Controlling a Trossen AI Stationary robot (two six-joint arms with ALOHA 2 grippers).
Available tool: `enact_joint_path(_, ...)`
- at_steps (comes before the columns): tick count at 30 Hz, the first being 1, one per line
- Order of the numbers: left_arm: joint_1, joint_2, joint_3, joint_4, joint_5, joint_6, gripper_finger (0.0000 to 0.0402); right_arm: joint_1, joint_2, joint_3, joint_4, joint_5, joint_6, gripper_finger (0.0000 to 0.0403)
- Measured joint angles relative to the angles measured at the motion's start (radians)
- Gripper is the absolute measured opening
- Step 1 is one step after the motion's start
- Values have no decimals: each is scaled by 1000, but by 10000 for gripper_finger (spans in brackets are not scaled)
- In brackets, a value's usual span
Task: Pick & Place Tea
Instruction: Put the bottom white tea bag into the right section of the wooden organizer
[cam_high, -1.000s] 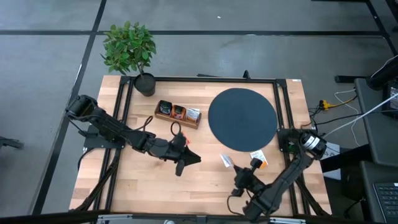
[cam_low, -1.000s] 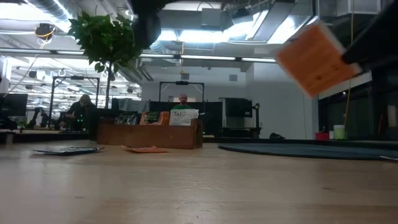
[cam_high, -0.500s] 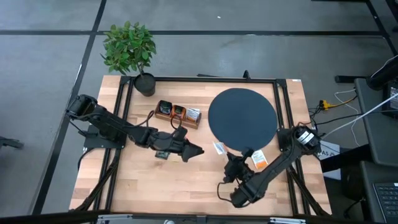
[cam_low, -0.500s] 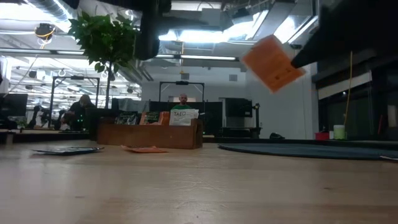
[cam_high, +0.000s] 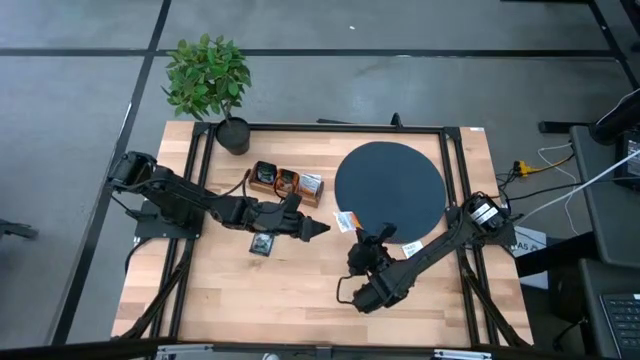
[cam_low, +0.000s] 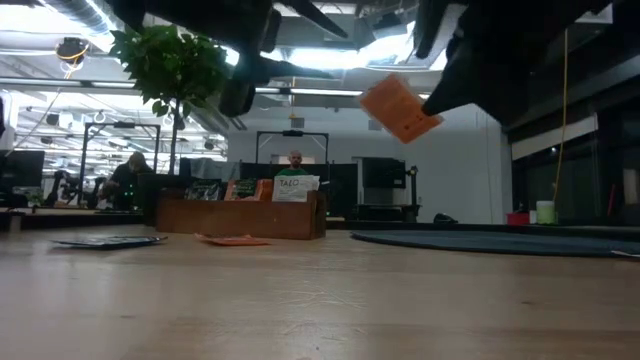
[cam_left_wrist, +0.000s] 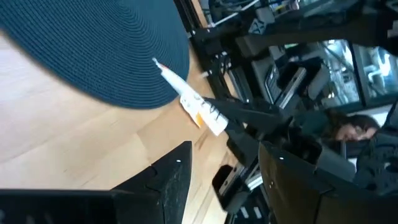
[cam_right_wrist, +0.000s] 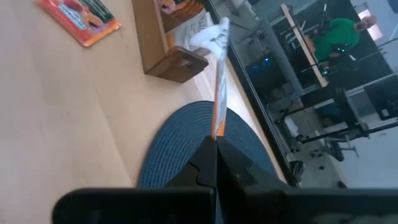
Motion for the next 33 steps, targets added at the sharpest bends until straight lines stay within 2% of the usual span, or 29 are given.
enact_joint_path(8, 43, 75, 0, 23, 54, -122, 180, -27, 0, 0, 9, 19, -59, 0)
enact_joint_path(13, 72, 123, 0, 157, 85, -144, 180, -33, 0, 0, 12, 20, -80, 0)
enact_joint_path(17, 87, 129, 1, 252, 102, -88, 180, -35, 0, 0, 20, 17, -105, 0)
enact_joint_path(33, 89, 130, 0, 213, 101, -102, 180, -43, 0, 0, 21, 14, -112, 0)
